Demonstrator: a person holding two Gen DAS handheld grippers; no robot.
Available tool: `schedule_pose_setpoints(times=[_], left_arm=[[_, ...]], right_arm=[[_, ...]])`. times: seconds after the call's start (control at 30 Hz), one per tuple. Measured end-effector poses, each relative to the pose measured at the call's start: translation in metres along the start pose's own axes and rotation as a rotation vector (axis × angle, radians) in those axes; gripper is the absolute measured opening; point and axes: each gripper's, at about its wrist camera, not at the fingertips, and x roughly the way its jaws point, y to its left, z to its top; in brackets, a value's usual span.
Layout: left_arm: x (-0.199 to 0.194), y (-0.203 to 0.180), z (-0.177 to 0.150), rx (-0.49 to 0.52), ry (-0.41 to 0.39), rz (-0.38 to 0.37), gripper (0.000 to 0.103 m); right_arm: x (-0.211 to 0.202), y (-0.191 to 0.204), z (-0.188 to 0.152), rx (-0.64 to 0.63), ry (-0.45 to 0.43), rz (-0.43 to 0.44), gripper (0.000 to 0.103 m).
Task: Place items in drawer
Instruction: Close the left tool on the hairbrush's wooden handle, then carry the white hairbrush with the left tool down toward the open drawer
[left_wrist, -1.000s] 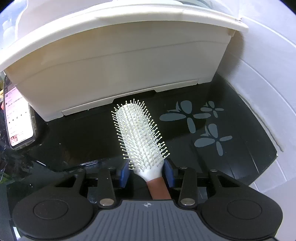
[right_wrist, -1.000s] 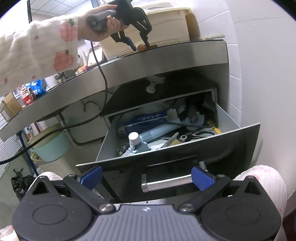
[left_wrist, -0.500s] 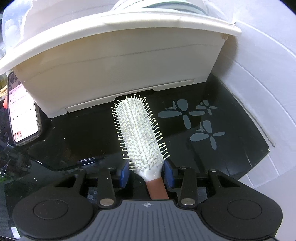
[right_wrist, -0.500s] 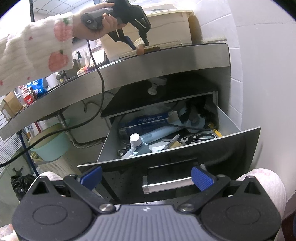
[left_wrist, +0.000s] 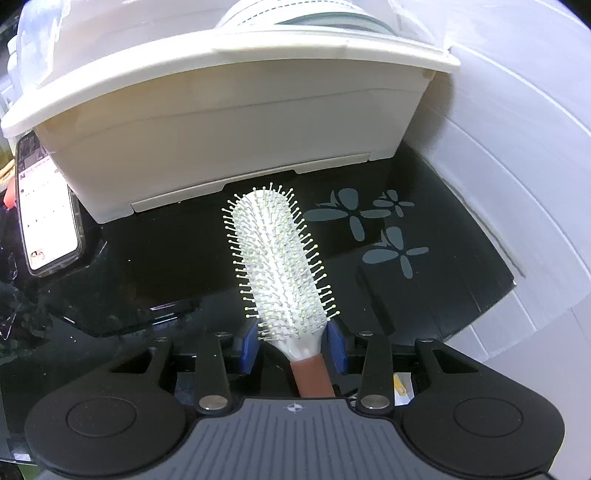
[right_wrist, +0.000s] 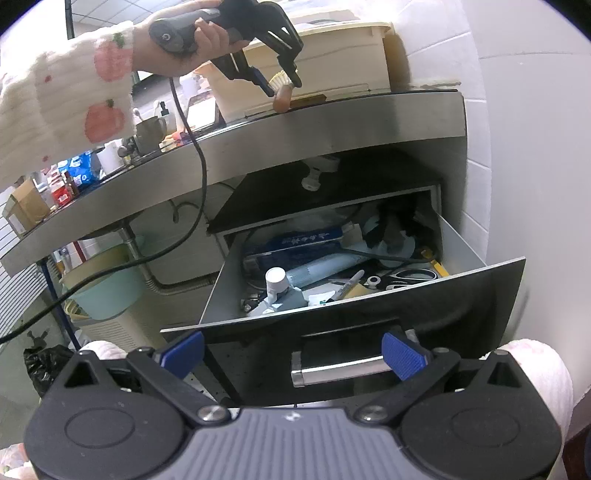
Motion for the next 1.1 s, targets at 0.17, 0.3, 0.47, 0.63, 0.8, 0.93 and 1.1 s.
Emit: schedule_pose_setpoints(times=[0.17,0.3,0.47,0.63,0.8,0.93,1.1], left_arm=[[-0.007,0.0,-0.005,0.005,0.002,-0.016,0.039],[-0.012,-0.001,-0.009,0.014,0.0,-0.023,0.039],[-0.018,0.0,-0.013,0.023,-0.005,-0.032,0.039],[-0.028,0.001,-0.022,0.029,-0.01,-0.054,0.039],[-0.037,0.003,-0.034,0.037,-0.01,-0.093,0.039],[-0.049,0.005,-0.048,0.05,-0.021,-0.127,0.039],[-0.053,0.005,-0.07,0.071,-0.021,-0.161,0.039]], right_arm=[[0.0,0.002,0.0,-0.003,0.002,0.004,0.103],[0.0,0.004,0.0,-0.009,0.003,0.008,0.103],[-0.002,0.006,0.0,-0.016,-0.001,0.007,0.103],[-0.002,0.006,0.0,-0.015,-0.001,0.007,0.103],[-0.002,0.007,-0.001,-0.019,0.002,0.012,0.103],[-0.001,0.007,0.0,-0.019,0.005,0.011,0.103],[-0.001,0.007,0.001,-0.014,0.005,0.013,0.103]])
